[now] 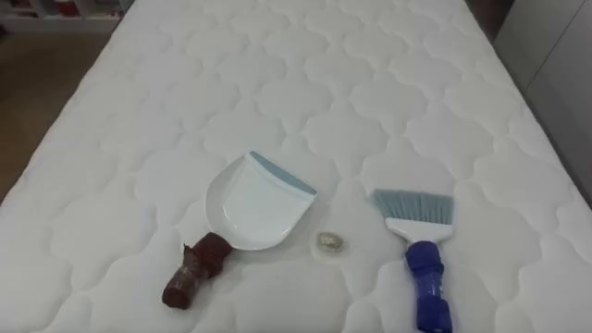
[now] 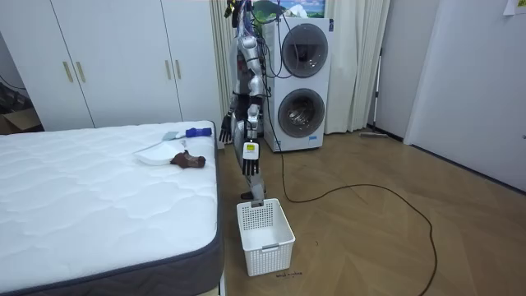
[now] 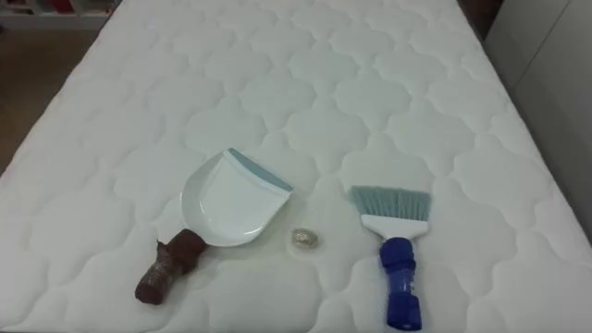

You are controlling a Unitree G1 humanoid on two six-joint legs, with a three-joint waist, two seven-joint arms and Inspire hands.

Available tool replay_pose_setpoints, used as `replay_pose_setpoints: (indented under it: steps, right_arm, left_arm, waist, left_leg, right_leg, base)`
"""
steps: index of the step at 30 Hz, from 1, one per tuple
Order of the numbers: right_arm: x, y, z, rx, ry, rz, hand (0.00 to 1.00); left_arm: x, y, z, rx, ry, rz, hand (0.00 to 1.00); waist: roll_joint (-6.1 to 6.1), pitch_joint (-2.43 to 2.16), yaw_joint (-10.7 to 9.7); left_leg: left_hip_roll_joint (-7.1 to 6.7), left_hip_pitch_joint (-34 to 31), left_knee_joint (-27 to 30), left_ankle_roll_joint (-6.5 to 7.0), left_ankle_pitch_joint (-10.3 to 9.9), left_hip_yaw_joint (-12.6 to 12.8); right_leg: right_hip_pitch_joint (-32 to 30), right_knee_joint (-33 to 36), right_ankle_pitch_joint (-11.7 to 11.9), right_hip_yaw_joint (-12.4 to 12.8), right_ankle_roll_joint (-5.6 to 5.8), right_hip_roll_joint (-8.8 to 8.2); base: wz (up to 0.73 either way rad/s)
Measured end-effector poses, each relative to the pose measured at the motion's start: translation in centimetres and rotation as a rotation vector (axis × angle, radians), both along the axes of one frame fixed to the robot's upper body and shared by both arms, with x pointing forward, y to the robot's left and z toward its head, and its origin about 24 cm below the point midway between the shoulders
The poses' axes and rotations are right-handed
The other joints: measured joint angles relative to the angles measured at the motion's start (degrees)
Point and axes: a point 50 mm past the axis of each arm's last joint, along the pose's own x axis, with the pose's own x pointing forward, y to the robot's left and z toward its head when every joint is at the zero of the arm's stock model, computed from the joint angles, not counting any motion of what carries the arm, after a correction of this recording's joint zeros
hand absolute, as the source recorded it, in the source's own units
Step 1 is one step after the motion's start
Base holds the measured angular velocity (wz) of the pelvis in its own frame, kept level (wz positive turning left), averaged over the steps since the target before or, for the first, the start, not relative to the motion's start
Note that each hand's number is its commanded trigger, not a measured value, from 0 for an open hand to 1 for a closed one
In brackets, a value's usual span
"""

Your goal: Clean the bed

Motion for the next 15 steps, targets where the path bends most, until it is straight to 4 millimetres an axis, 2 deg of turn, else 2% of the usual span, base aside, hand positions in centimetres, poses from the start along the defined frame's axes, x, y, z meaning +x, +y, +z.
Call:
replay_pose_setpoints:
  steps: [8, 13, 15]
  right_arm:
    - [0.1, 0.2, 0.0, 0.000, 0.002, 0.020, 0.00]
    - [0.2, 0.2, 0.0, -0.007, -0.004, 0.030, 0.00]
    - [0.2, 0.2, 0.0, -0.009, -0.006, 0.030, 0.00]
  left_arm:
    - [0.5, -0.1, 0.0, 0.004, -0.004, -0.038, 0.00]
    - [1.2, 0.1, 0.1, 0.053, -0.048, -0.040, 0.00]
    - [1.7, 0.3, 0.2, 0.081, -0.073, -0.040, 0.00]
  waist:
    - [-0.63, 0.14, 0.0]
    - [-0.55, 0.08, 0.1]
    - [-0.26, -0.11, 0.0]
  left_leg:
    - [-0.07, 0.0, 0.1, -0.05, 0.0, -0.2]
    - [-0.03, 0.0, 0.0, -0.05, 0.0, 0.0]
    - [-0.04, -0.1, 0.0, -0.05, 0.0, 0.0]
  right_leg:
    - [0.0, 0.0, -0.1, -0.1, 0.00, -0.03]
    - [0.0, 0.1, -0.1, 0.1, -0.02, 0.01]
    - [0.0, 0.1, -0.1, 0.1, -0.02, 0.00]
  base:
    - [0.00]
    - [0.00]
    - [0.00]
